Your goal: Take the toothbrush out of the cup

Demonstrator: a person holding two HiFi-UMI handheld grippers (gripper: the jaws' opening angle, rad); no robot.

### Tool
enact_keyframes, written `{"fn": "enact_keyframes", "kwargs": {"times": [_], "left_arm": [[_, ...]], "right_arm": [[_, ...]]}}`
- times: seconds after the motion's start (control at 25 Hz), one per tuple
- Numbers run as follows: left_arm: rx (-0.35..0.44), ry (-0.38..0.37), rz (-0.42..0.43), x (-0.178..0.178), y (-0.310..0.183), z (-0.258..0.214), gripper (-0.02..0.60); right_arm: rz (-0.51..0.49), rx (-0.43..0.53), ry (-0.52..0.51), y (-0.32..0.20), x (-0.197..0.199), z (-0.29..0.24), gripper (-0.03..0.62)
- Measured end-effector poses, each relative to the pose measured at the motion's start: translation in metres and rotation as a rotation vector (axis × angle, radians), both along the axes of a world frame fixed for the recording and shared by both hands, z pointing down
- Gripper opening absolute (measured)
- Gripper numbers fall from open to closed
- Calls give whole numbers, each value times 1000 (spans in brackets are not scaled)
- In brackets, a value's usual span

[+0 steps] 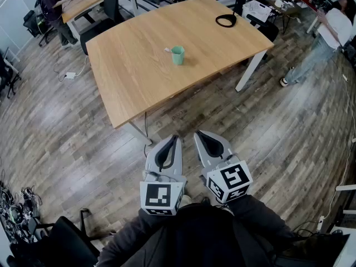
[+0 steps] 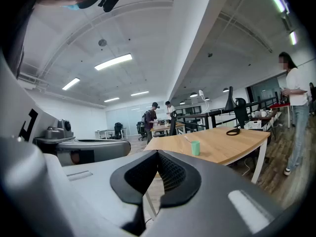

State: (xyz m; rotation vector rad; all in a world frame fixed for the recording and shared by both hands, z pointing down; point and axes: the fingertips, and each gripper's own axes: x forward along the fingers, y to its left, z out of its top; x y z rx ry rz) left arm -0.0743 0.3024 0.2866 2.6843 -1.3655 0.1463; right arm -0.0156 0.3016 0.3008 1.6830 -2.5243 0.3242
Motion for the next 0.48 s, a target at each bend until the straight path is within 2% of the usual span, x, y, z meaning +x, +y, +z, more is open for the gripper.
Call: {"fn": "enact_keyframes", "kwargs": {"times": [0.24,0.48], "left_arm": [[11,-9,40,-21,-15,-1,8],[6,4,48,-28,-32,-4,8]], "right_arm": [[37,7,-15,-17,-20,-3,2],[63,9,-11,-30,-21,-8,2]]}}
